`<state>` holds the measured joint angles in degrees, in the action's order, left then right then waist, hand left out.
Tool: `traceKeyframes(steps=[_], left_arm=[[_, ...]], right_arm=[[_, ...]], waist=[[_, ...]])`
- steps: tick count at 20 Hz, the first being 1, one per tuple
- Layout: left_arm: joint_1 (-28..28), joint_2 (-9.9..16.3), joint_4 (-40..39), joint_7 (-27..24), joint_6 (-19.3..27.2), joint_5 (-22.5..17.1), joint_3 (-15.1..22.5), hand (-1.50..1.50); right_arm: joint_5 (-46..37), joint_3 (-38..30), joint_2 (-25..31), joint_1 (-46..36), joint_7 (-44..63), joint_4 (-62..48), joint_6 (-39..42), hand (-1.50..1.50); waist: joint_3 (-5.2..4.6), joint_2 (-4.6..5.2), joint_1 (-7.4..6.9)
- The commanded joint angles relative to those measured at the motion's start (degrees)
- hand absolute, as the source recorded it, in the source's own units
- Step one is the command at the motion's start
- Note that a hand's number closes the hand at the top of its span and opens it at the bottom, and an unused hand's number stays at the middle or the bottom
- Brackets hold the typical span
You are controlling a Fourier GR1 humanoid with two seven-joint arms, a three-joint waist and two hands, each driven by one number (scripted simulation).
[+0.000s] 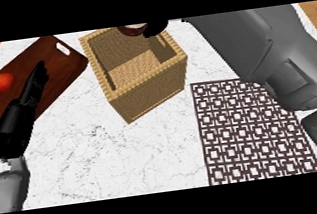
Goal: Pick the cupcake from the placemat and place it in the basket
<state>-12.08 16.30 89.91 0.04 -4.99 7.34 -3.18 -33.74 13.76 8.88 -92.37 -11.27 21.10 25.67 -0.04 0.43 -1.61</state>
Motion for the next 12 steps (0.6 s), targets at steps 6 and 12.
traceKeyframes(steps=[6,12], left_arm=[[-2.16,-0.66,-0.18,1.72,0.35,1.2,0.29,0.0],[-0.31,0.82,-1.18,-0.86,-1.01,0.21,-1.32,0.0]], right_arm=[[2.09,-4.36,-1.8,-0.02,-2.11,-3.63,3.23,-1.5],[14.29,-18.23,-1.53,-0.74,4.05,-4.72,-1.35,-1.5]], waist=[[-0.01,0.16,-0.17],[-0.01,0.04,-0.08]])
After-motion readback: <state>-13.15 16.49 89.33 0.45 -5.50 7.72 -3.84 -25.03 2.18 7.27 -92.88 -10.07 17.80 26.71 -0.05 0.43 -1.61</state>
